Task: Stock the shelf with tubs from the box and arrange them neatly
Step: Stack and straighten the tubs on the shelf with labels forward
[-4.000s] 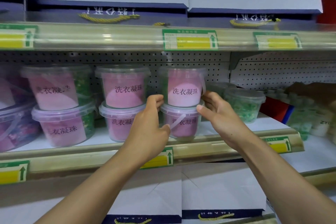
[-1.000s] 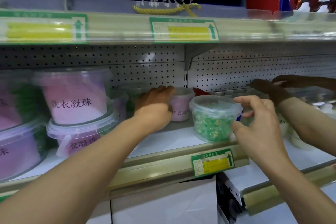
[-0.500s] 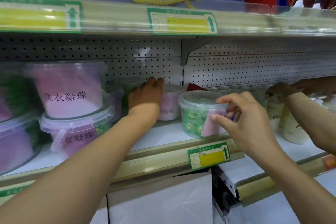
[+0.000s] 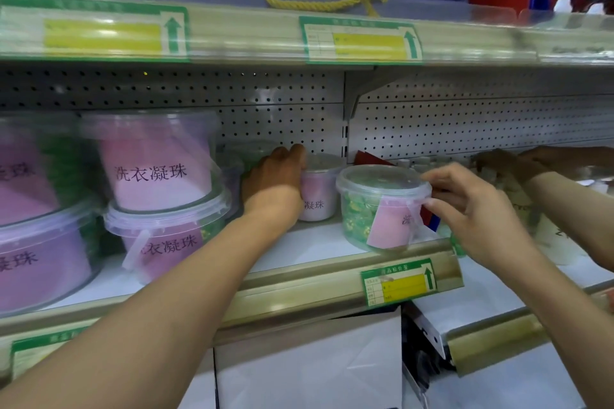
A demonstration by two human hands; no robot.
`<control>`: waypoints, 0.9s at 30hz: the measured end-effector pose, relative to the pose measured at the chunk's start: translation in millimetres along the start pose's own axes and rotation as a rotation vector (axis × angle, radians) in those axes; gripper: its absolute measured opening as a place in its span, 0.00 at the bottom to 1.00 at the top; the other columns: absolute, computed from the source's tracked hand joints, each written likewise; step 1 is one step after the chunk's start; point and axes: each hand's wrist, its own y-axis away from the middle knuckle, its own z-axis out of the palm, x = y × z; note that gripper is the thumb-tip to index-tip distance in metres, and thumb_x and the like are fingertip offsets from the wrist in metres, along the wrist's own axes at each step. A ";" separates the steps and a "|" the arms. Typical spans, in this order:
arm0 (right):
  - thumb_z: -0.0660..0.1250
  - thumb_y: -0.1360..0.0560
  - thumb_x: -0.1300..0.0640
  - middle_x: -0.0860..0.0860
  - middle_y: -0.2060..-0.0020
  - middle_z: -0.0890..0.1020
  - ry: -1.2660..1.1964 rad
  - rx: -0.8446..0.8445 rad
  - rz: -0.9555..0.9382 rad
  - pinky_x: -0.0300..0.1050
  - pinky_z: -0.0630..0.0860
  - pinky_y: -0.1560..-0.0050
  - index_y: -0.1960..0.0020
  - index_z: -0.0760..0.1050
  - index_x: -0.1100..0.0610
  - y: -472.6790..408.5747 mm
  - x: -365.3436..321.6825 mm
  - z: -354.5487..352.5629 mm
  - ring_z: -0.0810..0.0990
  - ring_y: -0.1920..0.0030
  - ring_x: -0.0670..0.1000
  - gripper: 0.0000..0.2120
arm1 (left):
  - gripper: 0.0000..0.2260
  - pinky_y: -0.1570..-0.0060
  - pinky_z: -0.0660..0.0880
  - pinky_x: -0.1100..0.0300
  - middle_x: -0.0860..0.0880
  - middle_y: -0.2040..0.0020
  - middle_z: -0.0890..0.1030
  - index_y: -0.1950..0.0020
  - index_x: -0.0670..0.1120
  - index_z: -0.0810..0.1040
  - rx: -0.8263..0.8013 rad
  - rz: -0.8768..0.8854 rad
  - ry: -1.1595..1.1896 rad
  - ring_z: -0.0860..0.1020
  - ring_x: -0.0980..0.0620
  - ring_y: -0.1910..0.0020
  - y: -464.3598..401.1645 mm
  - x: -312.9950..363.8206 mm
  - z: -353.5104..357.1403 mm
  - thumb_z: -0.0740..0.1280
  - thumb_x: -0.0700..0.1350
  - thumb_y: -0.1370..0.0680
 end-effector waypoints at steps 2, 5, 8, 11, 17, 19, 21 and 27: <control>0.67 0.25 0.61 0.37 0.57 0.78 0.061 0.035 0.008 0.37 0.74 0.55 0.50 0.70 0.45 4.8 -1.0 1.4 0.78 0.56 0.37 0.12 | 0.12 0.56 0.72 0.53 0.45 0.46 0.74 0.46 0.46 0.69 -0.004 -0.004 0.043 0.76 0.43 0.52 -1.4 -1.9 0.1 0.63 0.34 0.26; 0.66 0.25 0.59 0.41 0.56 0.80 0.003 0.141 0.043 0.45 0.76 0.52 0.52 0.69 0.45 9.6 -5.6 -2.1 0.80 0.57 0.39 0.10 | 0.12 0.56 0.73 0.54 0.46 0.48 0.75 0.50 0.47 0.69 -0.003 -0.014 0.133 0.75 0.45 0.54 -2.4 -4.9 1.1 0.63 0.32 0.27; 0.66 0.25 0.60 0.37 0.56 0.79 -0.100 0.243 0.009 0.34 0.75 0.57 0.53 0.68 0.45 10.0 -21.1 -12.7 0.78 0.59 0.29 0.11 | 0.15 0.58 0.73 0.55 0.46 0.50 0.76 0.52 0.49 0.69 -0.006 -0.050 0.272 0.75 0.46 0.54 3.7 -5.6 0.8 0.61 0.29 0.29; 0.66 0.24 0.60 0.36 0.56 0.78 -0.158 0.252 -0.031 0.32 0.76 0.58 0.54 0.68 0.42 5.2 -38.9 -15.3 0.79 0.58 0.30 0.13 | 0.15 0.59 0.72 0.58 0.47 0.52 0.77 0.52 0.48 0.71 0.045 -0.017 0.416 0.75 0.47 0.55 21.8 -5.5 -7.0 0.61 0.29 0.30; 0.66 0.25 0.62 0.36 0.55 0.78 -0.192 0.203 -0.136 0.35 0.78 0.52 0.55 0.68 0.42 -9.9 -68.5 4.5 0.80 0.55 0.34 0.15 | 0.15 0.59 0.64 0.74 0.54 0.54 0.72 0.54 0.56 0.69 0.129 0.050 0.488 0.70 0.61 0.57 70.5 -13.4 -25.7 0.70 0.37 0.28; 0.66 0.25 0.60 0.38 0.56 0.80 -0.148 0.180 -0.157 0.41 0.78 0.51 0.52 0.69 0.45 -17.2 -76.1 14.1 0.81 0.55 0.39 0.11 | 0.17 0.58 0.63 0.77 0.57 0.53 0.69 0.51 0.57 0.68 0.129 0.023 0.532 0.69 0.64 0.57 77.5 -14.5 -29.6 0.72 0.39 0.29; 0.66 0.24 0.59 0.43 0.58 0.81 -0.081 0.151 -0.157 0.47 0.77 0.53 0.49 0.70 0.47 -23.1 -85.2 22.3 0.81 0.57 0.48 0.09 | 0.23 0.56 0.63 0.74 0.56 0.47 0.70 0.42 0.56 0.66 0.111 -0.044 0.577 0.69 0.62 0.54 80.5 -14.8 -32.1 0.74 0.43 0.30; 0.66 0.25 0.56 0.55 0.56 0.79 0.056 0.133 -0.187 0.47 0.72 0.55 0.45 0.73 0.53 -24.5 -103.4 33.5 0.75 0.56 0.55 0.09 | 0.40 0.45 0.62 0.68 0.53 0.33 0.70 0.26 0.50 0.54 -0.022 -0.156 0.694 0.68 0.58 0.41 80.6 -12.4 -31.1 0.74 0.49 0.30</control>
